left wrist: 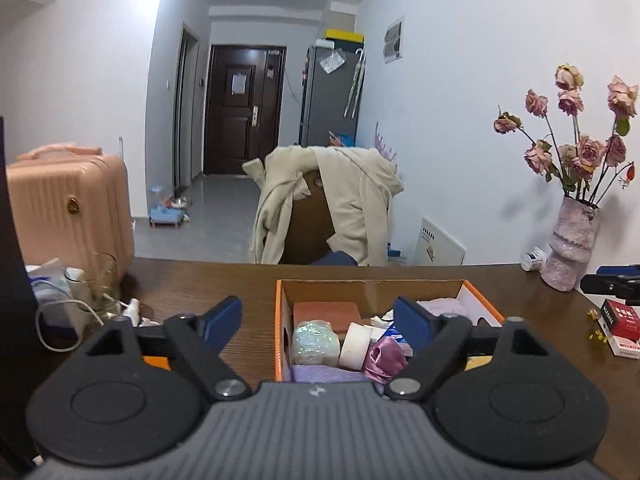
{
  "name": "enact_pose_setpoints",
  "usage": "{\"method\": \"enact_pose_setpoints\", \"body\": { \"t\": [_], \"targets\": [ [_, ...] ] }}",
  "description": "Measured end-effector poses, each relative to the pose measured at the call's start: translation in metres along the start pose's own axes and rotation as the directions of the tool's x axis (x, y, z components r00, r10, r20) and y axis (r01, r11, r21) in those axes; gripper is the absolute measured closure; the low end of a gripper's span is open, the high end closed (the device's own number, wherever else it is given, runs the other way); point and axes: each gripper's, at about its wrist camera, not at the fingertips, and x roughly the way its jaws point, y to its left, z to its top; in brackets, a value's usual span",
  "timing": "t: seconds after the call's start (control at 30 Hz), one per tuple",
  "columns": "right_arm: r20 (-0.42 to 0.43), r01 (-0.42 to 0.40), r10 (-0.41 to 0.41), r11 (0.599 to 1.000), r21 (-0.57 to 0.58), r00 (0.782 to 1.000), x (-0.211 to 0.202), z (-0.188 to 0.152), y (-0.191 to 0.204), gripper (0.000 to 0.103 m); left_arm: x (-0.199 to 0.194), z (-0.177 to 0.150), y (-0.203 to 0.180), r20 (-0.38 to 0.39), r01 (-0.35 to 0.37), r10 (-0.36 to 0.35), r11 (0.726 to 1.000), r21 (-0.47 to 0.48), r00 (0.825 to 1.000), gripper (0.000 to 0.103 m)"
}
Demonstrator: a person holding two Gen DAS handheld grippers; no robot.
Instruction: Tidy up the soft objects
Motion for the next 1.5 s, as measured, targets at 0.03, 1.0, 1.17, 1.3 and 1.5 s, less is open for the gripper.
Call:
{"method": "enact_pose_setpoints", "body": {
  "t": [0.03, 1.0, 1.17, 1.3, 1.5],
  "targets": [
    [0.01, 0.006, -0.006, 1.0, -0.001, 1.0, -0.004, -0.003, 0.003, 0.038, -0.004, -0.001, 0.0, 0.007, 0.001, -0.001, 1.0, 0.004, 1.0, 0.009],
    [0.18, 0.058, -0.072, 0.995, 0.084, 0.981, -0.106, -0.123, 0.067, 0.003, -0.132, -0.104, -0.013, 0.163, -0.093, 0.097, 0.995, -0.032, 0.982, 0.0],
    [0.192, 0.033, -0.047, 0.997, 0.073, 0.98, -0.16, -0.161, 0.083, 0.0, -0.191, -0.132, -0.04, 0.216, -0.092, 0.082, 0.995, 0.039, 0.973, 0.0],
    [0.195, 0.035, -0.048, 0.997, 0.071, 0.98, -0.19, -0.192, 0.1, 0.0, -0.236, -0.163, -0.06, 0.286, -0.094, 0.076, 0.994, 0.05, 0.955, 0.0],
    [0.13, 0.037, -0.045, 0.998, 0.057, 0.99, -0.227, -0.246, 0.134, 0.0, -0.264, -0.203, -0.07, 0.278, -0.153, 0.132, 0.987, 0.055, 0.951, 0.0]
  ]
}}
